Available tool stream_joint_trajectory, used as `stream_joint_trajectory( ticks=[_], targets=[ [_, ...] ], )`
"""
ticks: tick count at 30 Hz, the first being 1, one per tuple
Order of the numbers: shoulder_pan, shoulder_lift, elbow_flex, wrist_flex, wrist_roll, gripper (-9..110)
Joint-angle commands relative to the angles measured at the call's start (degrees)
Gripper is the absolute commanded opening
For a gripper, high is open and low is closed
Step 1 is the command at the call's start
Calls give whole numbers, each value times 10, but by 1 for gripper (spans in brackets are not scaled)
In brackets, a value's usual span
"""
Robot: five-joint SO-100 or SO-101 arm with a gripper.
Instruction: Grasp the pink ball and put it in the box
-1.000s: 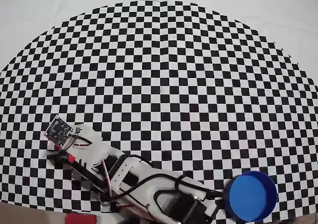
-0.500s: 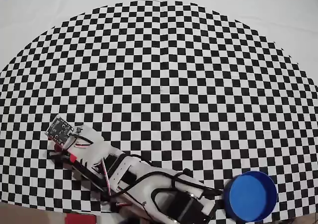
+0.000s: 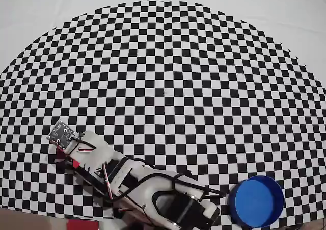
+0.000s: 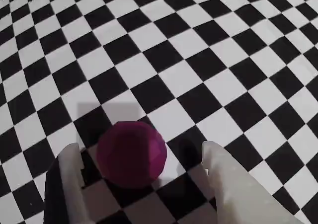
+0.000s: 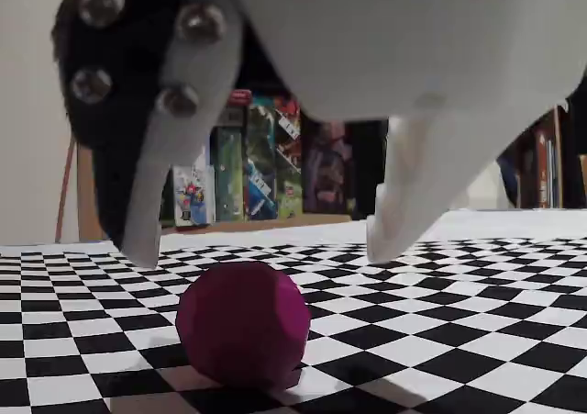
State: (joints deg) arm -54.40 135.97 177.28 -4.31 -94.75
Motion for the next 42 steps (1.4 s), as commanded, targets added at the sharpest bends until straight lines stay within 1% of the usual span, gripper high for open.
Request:
stream_joint_trajectory(
  ticks=[1, 19, 42],
  targets=[
    [-3, -14, -19, -8, -5, 27],
    [-10, -32, -34, -6, -2, 27],
    [-18, -151, -112, -9, 1, 27]
  ],
)
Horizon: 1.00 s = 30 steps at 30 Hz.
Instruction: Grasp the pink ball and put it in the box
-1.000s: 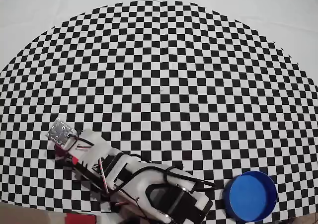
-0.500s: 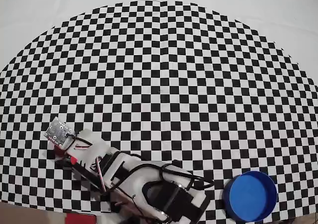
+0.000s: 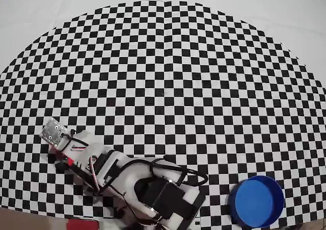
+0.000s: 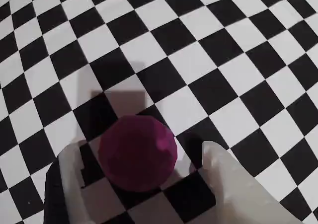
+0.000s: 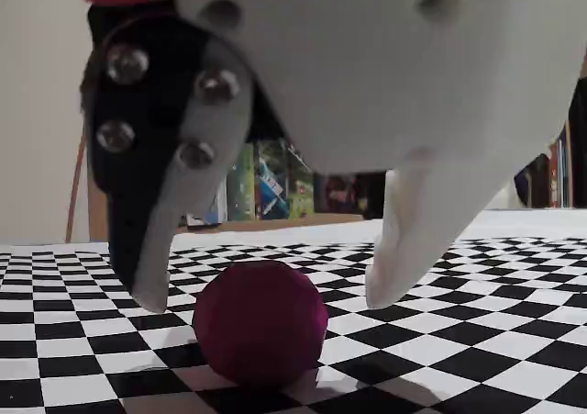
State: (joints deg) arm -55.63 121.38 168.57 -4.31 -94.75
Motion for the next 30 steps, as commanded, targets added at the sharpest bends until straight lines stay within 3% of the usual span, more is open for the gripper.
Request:
stream_joint_trajectory(
  ticks=[1, 30],
  targets=[
    [-5, -10, -29, -9, 1, 27],
    [-6, -109, -70, -36, -3, 27]
  ],
)
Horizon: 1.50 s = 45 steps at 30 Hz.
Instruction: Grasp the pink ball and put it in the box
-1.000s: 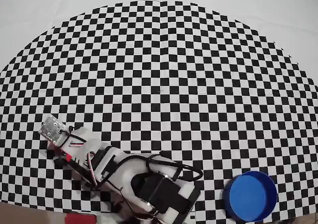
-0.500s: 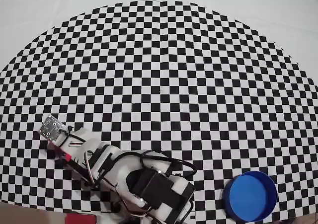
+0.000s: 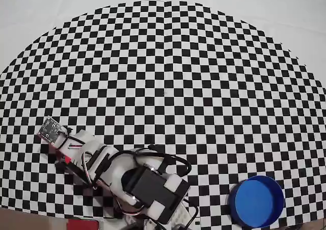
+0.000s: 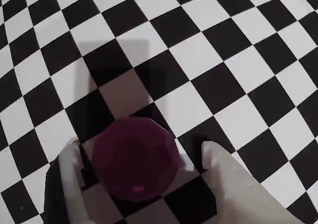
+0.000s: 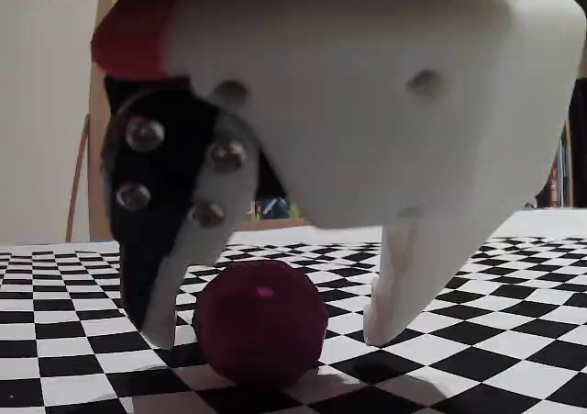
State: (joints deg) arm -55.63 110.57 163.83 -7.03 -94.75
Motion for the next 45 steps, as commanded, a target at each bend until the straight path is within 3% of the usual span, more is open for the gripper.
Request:
stream_joint_trajectory(
  ticks=[1, 45],
  targets=[
    [-6, -3, -23, -9, -4, 27],
    [-9, -52, -52, -25, -3, 27]
  ],
)
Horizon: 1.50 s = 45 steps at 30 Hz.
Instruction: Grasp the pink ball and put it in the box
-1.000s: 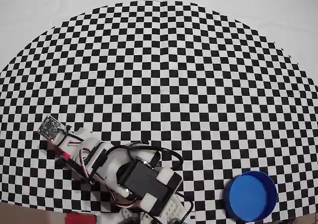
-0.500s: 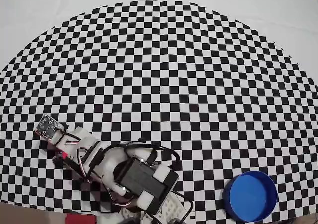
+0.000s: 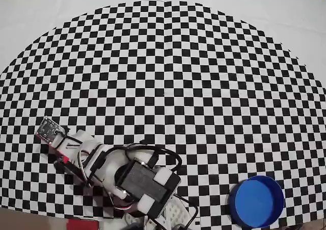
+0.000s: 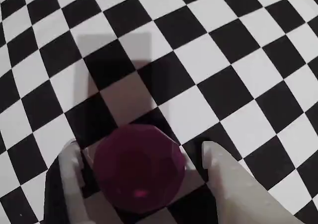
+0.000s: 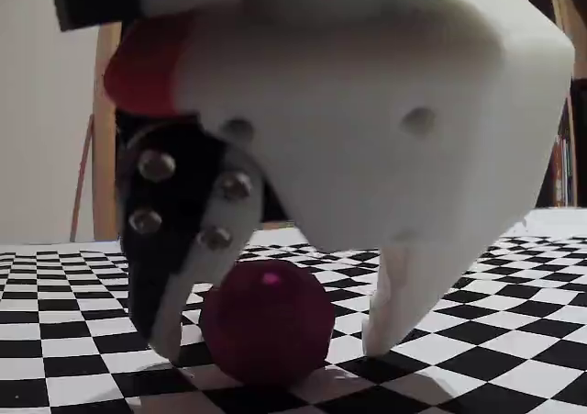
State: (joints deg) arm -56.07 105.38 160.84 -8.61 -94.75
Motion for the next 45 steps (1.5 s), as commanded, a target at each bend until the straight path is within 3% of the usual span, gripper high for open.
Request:
stream_joint_trajectory(
  ticks=[1, 8, 11, 13, 45],
  targets=[
    [-4, -1, -22, -9, -3, 27],
    [-4, -3, -22, -14, -2, 27],
    [-6, -4, -22, -17, -2, 7],
    [-8, -4, -23, -18, 0, 0],
    [4, 105, -14, 7, 2, 0]
  ],
)
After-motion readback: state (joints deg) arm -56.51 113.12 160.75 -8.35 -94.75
